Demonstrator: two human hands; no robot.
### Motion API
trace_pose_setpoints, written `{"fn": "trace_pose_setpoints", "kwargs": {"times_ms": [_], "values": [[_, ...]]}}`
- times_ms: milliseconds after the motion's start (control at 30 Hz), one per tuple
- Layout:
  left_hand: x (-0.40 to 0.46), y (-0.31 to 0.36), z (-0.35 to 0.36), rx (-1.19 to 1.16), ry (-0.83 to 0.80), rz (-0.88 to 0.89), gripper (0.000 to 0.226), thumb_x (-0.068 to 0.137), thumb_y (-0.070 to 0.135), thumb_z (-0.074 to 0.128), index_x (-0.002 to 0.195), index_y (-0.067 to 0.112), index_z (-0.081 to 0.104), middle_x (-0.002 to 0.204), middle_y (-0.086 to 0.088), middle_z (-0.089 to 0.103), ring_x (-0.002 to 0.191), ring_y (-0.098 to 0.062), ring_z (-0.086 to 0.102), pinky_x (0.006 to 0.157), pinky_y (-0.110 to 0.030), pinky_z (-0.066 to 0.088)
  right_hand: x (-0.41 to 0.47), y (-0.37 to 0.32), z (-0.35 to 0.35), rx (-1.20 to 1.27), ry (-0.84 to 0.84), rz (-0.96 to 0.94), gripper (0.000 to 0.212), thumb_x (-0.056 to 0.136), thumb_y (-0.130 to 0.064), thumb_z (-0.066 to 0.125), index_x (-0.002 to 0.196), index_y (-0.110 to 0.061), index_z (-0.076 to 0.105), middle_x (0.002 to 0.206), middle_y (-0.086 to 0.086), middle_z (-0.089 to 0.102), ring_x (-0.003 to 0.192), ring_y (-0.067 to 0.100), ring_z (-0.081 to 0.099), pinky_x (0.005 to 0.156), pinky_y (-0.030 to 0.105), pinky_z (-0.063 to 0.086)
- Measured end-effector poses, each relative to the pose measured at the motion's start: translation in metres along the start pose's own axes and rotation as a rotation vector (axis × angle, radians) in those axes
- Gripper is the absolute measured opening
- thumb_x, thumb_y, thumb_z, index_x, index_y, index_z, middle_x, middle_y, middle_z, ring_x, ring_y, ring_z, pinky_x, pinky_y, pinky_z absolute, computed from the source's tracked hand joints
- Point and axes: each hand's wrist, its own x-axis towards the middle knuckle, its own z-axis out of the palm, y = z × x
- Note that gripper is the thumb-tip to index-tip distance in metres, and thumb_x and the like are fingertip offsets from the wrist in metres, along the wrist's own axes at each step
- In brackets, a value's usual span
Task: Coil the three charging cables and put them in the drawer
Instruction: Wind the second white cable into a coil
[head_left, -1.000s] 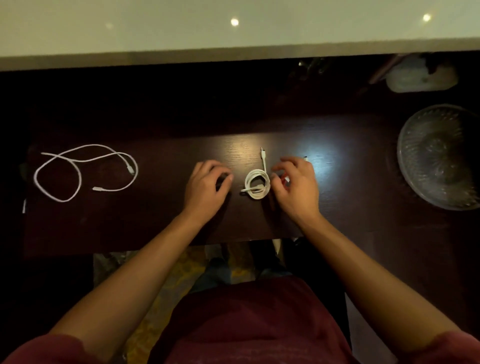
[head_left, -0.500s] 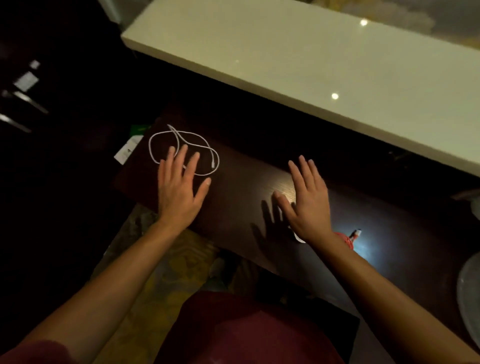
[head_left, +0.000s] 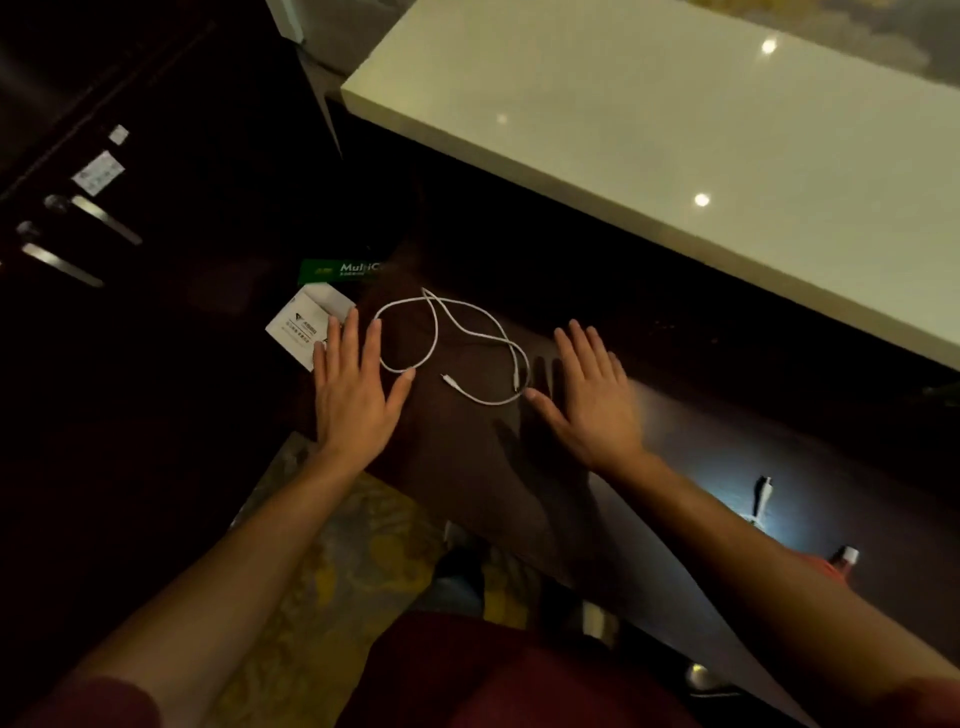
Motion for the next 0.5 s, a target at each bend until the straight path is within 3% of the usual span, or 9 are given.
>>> {"fn": "trace_pose_setpoints", "kwargs": {"times_ms": [133, 233, 500], "values": [[0.041, -0.028, 0.027, -0.026, -0.091, -0.036, 0.077, 0.102, 0.058, 0.040, 0.156, 0.005, 0.030, 0.167, -0.014, 0.024, 0.155, -0.032, 0.017, 0.124, -0.053, 0.021, 0.038, -0.023, 0.026, -0.024, -0.083, 0.065, 0.079, 0.096, -0.062, 0.046, 0.159, -0.020, 0.025, 0.164, 0.007, 0.029, 0.147, 0.031, 0.032, 0.117, 0.049, 0.032], [0.062, -0.041, 0.044, -0.010, -0.133, -0.057, 0.068, 0.100, 0.054, 0.049, 0.146, 0.003, 0.047, 0.162, -0.016, 0.033, 0.150, -0.035, 0.028, 0.118, -0.055, 0.030, 0.059, -0.036, 0.041, -0.064, -0.091, 0.062, 0.070, 0.094, -0.059, 0.053, 0.152, -0.022, 0.039, 0.152, 0.008, 0.045, 0.132, 0.033, 0.046, 0.106, 0.047, 0.039], [0.084, -0.051, 0.050, -0.203, 0.002, -0.014, 0.021, 0.096, 0.025, 0.064, 0.102, 0.006, 0.070, 0.124, -0.015, 0.062, 0.131, -0.038, 0.048, 0.103, -0.053, 0.043, 0.084, -0.045, 0.061, -0.109, -0.055, 0.092, 0.027, 0.091, -0.039, 0.064, 0.114, -0.026, 0.071, 0.113, 0.007, 0.060, 0.103, 0.033, 0.055, 0.084, 0.042, 0.042]]}}
